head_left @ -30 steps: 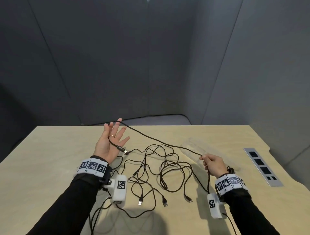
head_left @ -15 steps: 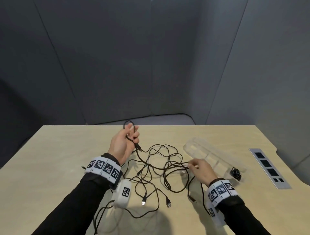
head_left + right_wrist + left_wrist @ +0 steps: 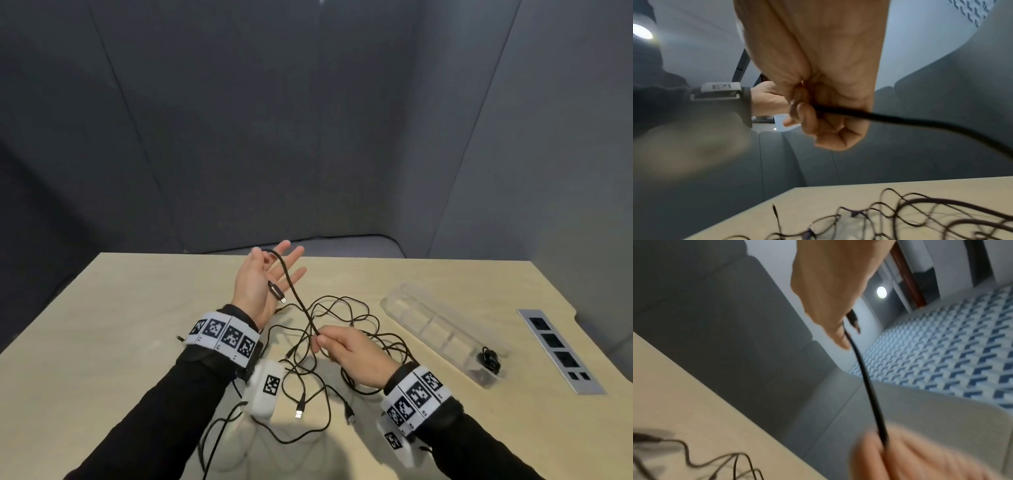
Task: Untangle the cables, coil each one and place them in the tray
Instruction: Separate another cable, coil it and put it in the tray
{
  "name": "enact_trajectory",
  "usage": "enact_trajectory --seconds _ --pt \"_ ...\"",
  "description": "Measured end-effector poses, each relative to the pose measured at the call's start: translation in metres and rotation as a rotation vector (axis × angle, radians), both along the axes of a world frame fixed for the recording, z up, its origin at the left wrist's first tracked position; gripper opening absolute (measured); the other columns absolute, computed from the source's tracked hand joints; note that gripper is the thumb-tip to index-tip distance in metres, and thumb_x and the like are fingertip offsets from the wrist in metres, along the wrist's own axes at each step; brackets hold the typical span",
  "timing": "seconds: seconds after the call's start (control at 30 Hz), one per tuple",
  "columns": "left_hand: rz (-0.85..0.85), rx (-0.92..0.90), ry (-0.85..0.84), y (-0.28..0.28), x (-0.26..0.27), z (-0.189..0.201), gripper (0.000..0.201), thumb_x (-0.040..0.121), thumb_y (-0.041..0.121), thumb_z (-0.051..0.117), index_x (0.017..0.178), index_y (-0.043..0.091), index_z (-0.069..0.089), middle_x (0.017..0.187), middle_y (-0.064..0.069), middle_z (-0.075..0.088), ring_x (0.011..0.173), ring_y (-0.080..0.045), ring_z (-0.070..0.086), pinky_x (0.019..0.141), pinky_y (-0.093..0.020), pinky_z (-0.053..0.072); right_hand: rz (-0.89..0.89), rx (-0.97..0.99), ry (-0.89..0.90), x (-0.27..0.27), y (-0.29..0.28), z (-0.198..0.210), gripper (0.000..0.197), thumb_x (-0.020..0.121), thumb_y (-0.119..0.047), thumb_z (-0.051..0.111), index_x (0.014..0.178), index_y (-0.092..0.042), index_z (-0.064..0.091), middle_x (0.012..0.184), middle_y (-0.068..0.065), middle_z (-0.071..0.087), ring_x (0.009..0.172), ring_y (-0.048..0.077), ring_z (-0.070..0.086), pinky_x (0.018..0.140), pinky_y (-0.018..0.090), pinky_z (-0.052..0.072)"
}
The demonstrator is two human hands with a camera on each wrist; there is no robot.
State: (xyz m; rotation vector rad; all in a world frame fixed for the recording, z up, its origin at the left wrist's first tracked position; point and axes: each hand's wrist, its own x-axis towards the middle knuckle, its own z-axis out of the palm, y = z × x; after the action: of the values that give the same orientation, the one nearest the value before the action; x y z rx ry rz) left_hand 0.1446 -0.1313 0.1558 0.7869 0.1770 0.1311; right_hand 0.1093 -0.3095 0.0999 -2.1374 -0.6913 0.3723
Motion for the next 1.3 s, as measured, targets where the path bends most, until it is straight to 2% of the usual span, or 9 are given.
enact_trajectory --seconds 0.1,0.27,0.37,0.5,0.73,0.97,1.1,1.2,1.3 --pt "0.028 0.038 0.068 -0.002 -0.002 -0.004 0.032 0.103 0.034 0.023 0.081 0.017 0.038 0.074 0.004 0.049 0.044 -0.004 0.040 0.038 -0.015 0.033 0.085 -0.090 0.038 0.002 -0.001 0.003 0.023 0.098 -0.027 0.043 0.092 -0.028 0.065 0.064 -0.009 0.047 0.061 0.003 0.044 0.067 0.022 0.039" --pt "-0.164 0.211 0.150 -0.013 -0.011 -0.007 0.034 0.102 0.037 0.025 0.076 0.018 0.036 0.061 0.008 0.045 0.036 -0.002 0.022 0.031 -0.011 0.012 0.088 -0.130 -0.049 -0.001 0.005 0.020 0.023 0.092 -0.028 0.057 0.111 -0.020 0.067 0.084 -0.019 0.054 0.075 -0.009 0.052 0.074 0.010 0.037" --pt "-0.302 0.303 0.176 -0.018 -0.020 -0.009 0.042 0.098 0.052 0.021 0.095 0.016 0.042 0.061 0.002 0.043 0.037 -0.003 0.022 0.035 -0.009 0.013 -0.283 0.187 -0.200 0.008 0.005 0.039 0.015 0.091 -0.030 0.057 0.090 -0.024 0.071 0.090 -0.006 0.058 0.081 0.004 0.055 0.075 0.019 0.040" --pt "-0.373 0.455 0.206 -0.025 -0.025 -0.018 0.055 0.096 0.058 0.018 0.119 0.013 0.040 0.058 0.002 0.036 0.037 -0.005 0.020 0.038 -0.011 0.015 -0.369 0.225 -0.249 0.013 0.007 0.063 0.015 0.086 -0.038 0.062 0.086 -0.024 0.069 0.090 -0.007 0.061 0.070 0.008 0.054 0.064 0.017 0.041" --pt "-0.580 0.443 0.176 -0.034 -0.034 -0.011 0.043 0.100 0.039 0.014 0.078 0.017 0.042 0.054 0.006 0.028 0.041 -0.005 0.022 0.037 -0.015 0.019 -0.338 0.216 -0.173 0.022 0.003 0.059 0.008 0.083 -0.019 0.069 0.084 -0.017 0.077 0.073 -0.008 0.071 0.067 0.001 0.062 0.066 0.016 0.048" --pt "-0.679 0.362 0.114 -0.039 -0.038 -0.009 0.037 0.102 0.035 0.024 0.074 0.016 0.040 0.055 0.008 0.027 0.045 -0.005 0.025 0.043 -0.015 0.026 -0.372 0.466 0.009 0.035 -0.013 0.066 0.004 0.082 -0.011 0.070 0.079 -0.011 0.073 0.069 -0.003 0.069 0.059 0.001 0.060 0.060 0.015 0.047" --pt "-0.508 0.166 0.113 -0.046 -0.032 -0.008 0.032 0.103 0.028 0.026 0.074 0.018 0.038 0.058 0.006 0.029 0.045 -0.005 0.029 0.045 -0.016 0.031 -0.501 0.500 0.297 0.031 -0.008 0.044 0.011 0.092 -0.011 0.048 0.093 -0.010 0.059 0.080 0.002 0.064 0.064 0.012 0.056 0.060 0.026 0.041" --pt "-0.400 0.099 0.108 -0.041 -0.023 -0.008 0.028 0.102 0.024 0.029 0.077 0.018 0.040 0.059 0.006 0.030 0.044 -0.004 0.030 0.043 -0.015 0.031 -0.124 0.200 0.488 0.009 -0.006 0.020 0.013 0.081 -0.019 0.048 0.083 -0.022 0.061 0.092 0.006 0.069 0.086 0.017 0.062 0.072 0.032 0.040" --pt "-0.297 0.308 0.095 -0.028 -0.013 -0.009 0.022 0.102 0.021 0.030 0.084 0.018 0.043 0.061 0.005 0.025 0.044 -0.003 0.025 0.039 -0.014 0.023 0.172 0.088 0.535 -0.007 -0.009 0.020 0.034 0.096 -0.027 0.039 0.075 -0.017 0.064 0.063 0.002 0.064 0.063 0.012 0.057 0.068 0.024 0.041"
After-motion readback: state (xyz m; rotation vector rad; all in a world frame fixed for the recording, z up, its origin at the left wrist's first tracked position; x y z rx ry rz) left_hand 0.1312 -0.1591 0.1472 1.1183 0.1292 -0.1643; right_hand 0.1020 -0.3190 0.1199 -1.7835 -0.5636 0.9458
